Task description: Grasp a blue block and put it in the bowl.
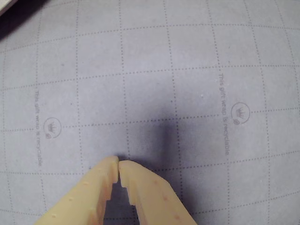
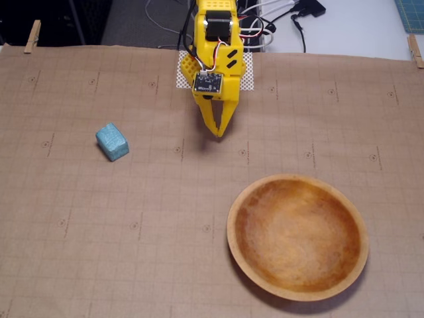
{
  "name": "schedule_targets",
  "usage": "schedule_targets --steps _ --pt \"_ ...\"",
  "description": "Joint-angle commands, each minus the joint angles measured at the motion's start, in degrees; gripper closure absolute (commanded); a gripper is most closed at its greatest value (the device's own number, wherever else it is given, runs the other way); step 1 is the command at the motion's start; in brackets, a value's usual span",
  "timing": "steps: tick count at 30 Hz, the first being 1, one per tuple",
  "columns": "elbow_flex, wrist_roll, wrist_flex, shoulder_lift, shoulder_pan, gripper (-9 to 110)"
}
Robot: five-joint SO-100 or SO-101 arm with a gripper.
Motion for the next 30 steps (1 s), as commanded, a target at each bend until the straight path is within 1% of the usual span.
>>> schedule_targets --steps 1,21,24,30 --pt "-1.1 -10.8 0.8 -0.2 0.1 104" --pt "-1.7 -10.1 -0.1 0.4 0.1 105" --pt "-4.1 -10.0 -3.8 0.4 -0.5 105" --pt "-7.5 -10.0 -18.4 0.4 0.1 104"
